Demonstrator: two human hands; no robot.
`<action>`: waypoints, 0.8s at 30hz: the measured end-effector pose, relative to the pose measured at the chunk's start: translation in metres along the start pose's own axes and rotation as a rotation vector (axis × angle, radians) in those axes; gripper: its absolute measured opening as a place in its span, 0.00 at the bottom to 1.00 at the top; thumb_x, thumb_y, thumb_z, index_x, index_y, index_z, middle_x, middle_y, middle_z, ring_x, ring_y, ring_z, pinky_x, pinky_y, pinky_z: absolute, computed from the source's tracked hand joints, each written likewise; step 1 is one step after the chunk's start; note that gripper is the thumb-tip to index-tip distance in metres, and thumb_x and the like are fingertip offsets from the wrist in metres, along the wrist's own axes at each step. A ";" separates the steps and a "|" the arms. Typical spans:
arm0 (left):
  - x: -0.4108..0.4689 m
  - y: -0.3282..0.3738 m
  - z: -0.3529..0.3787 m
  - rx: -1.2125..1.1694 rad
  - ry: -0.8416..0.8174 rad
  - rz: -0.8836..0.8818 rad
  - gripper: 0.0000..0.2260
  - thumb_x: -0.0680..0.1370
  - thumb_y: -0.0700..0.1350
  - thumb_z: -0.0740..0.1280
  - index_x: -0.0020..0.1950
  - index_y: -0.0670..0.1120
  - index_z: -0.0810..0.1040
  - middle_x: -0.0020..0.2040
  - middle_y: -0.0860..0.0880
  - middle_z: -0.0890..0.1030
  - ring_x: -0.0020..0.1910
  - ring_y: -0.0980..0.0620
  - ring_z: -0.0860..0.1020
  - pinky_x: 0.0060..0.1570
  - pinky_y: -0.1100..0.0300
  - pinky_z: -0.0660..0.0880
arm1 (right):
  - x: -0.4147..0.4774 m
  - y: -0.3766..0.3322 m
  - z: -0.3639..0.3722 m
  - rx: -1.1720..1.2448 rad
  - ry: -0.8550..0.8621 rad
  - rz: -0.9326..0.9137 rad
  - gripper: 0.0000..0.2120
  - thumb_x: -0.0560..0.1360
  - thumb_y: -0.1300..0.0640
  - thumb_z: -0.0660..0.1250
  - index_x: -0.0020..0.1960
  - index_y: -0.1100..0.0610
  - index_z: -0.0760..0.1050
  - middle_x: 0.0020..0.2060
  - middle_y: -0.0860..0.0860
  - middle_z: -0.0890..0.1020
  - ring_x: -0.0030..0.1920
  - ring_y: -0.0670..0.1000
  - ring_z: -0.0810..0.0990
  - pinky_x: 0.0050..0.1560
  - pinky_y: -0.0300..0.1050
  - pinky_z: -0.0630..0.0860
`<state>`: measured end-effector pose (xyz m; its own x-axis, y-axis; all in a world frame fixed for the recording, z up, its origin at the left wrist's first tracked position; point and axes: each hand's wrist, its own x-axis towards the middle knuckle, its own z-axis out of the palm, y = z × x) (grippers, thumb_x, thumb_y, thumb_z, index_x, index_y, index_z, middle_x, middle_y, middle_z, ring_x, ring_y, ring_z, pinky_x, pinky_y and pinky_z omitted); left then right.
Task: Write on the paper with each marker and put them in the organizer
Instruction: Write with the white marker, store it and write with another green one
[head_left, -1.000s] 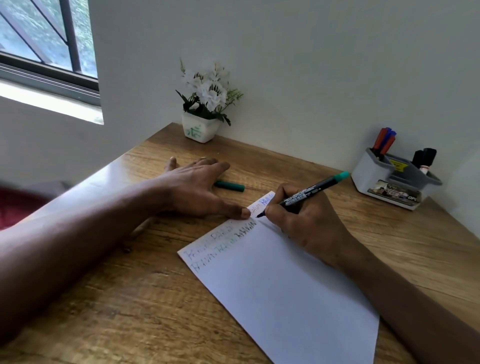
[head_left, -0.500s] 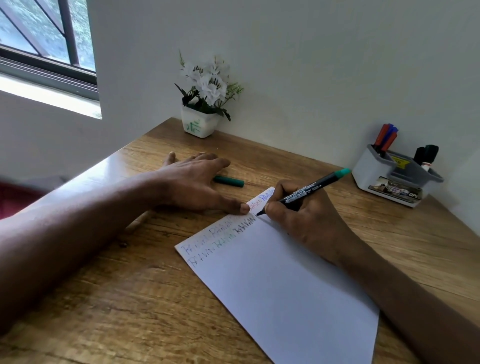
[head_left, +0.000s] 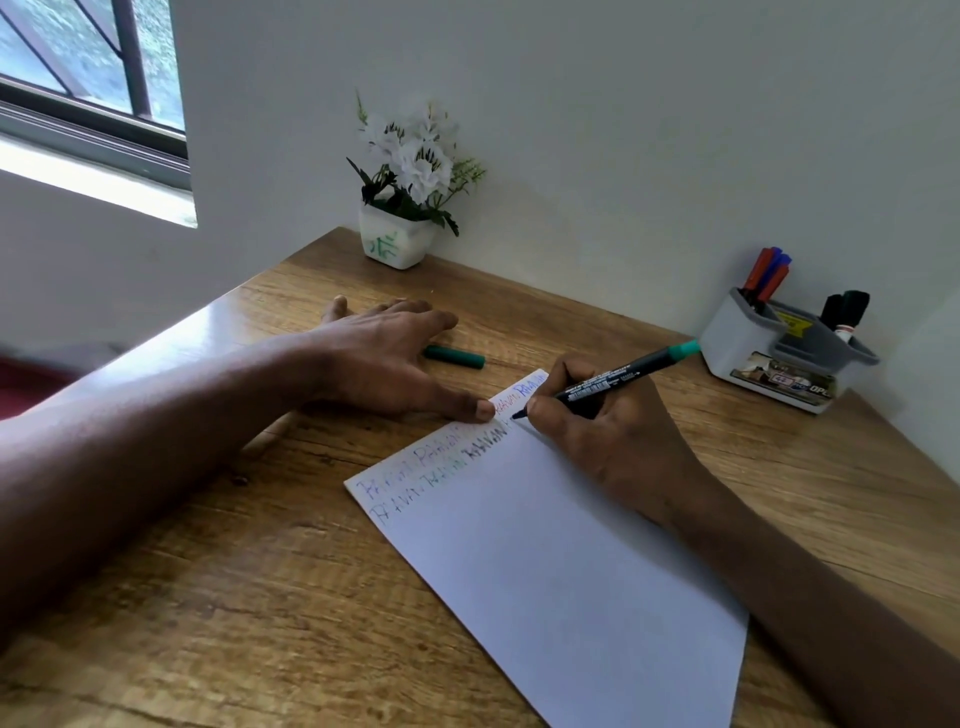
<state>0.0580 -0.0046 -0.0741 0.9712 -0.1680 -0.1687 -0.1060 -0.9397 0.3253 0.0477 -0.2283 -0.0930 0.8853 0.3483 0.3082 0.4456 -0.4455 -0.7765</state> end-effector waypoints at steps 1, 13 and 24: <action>0.000 0.000 0.000 0.001 -0.001 -0.002 0.56 0.59 0.78 0.59 0.85 0.57 0.52 0.85 0.54 0.52 0.84 0.50 0.51 0.80 0.34 0.39 | 0.000 0.000 0.000 -0.003 0.009 0.003 0.11 0.73 0.63 0.71 0.33 0.59 0.73 0.23 0.43 0.72 0.26 0.42 0.67 0.27 0.35 0.64; -0.001 0.000 0.000 -0.005 -0.001 -0.001 0.56 0.60 0.78 0.59 0.85 0.58 0.52 0.85 0.54 0.52 0.84 0.51 0.49 0.80 0.34 0.38 | 0.000 0.000 -0.001 -0.019 0.027 -0.002 0.10 0.72 0.64 0.71 0.34 0.63 0.73 0.24 0.45 0.71 0.26 0.42 0.66 0.27 0.34 0.63; 0.001 -0.001 -0.001 -0.002 0.003 0.000 0.56 0.60 0.78 0.60 0.85 0.57 0.53 0.85 0.54 0.53 0.84 0.51 0.50 0.79 0.34 0.39 | 0.002 0.002 -0.001 0.013 0.105 0.062 0.09 0.72 0.62 0.71 0.36 0.64 0.75 0.25 0.53 0.74 0.26 0.47 0.69 0.27 0.40 0.66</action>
<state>0.0592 -0.0039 -0.0738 0.9719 -0.1666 -0.1660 -0.1050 -0.9390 0.3274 0.0506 -0.2293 -0.0931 0.9206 0.2315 0.3146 0.3882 -0.4528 -0.8027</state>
